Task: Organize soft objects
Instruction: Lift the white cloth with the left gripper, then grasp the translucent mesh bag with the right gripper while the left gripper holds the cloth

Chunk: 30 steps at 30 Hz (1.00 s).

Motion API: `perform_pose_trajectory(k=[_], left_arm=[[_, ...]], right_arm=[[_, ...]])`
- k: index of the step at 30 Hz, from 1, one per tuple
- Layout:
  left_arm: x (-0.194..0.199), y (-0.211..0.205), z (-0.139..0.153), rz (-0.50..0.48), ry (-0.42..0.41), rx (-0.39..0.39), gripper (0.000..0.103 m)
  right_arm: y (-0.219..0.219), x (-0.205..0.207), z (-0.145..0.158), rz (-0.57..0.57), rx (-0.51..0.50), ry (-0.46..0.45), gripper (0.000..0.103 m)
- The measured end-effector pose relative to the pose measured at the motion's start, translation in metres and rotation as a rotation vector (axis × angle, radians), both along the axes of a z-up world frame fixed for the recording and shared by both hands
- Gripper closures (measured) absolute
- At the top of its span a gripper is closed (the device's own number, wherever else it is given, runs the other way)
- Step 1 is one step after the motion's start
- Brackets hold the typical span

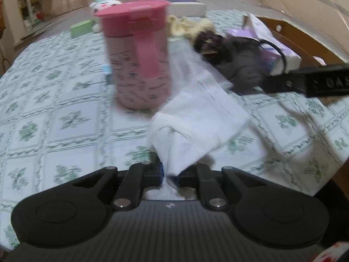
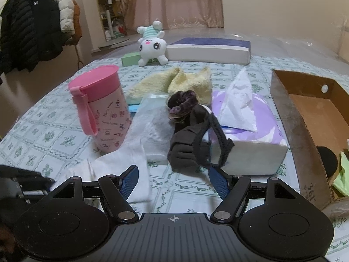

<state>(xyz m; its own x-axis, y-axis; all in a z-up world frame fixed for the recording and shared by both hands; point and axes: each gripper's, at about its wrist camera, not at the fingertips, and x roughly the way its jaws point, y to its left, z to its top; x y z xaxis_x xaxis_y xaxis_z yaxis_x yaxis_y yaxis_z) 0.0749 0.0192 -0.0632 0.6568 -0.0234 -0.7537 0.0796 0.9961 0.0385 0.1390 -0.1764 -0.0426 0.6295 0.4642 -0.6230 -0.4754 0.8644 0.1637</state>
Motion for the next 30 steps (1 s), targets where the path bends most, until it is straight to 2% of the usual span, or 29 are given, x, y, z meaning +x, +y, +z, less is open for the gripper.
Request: perform_pose_trajectory(k=[9, 15, 21, 30], left_arm=[[-0.011, 0.060, 0.028, 0.141, -0.073, -0.020, 0.095], [-0.006, 0.077, 0.042, 0.176, -0.117, -0.058, 0.095], [-0.004, 0.088, 0.038, 0.191, -0.109, -0.099, 0.095], [-0.002, 0.092, 0.027, 0.182, -0.089, -0.127, 0.095]], right_arm=[[0.029, 0.009, 0.003, 0.071, -0.027, -0.031, 0.031], [0.060, 0.029, -0.006, 0.132, -0.069, -0.034, 0.031], [0.095, 0.046, -0.024, 0.210, -0.157, -0.058, 0.031], [0.127, 0.074, -0.049, 0.197, -0.272, -0.037, 0.034]])
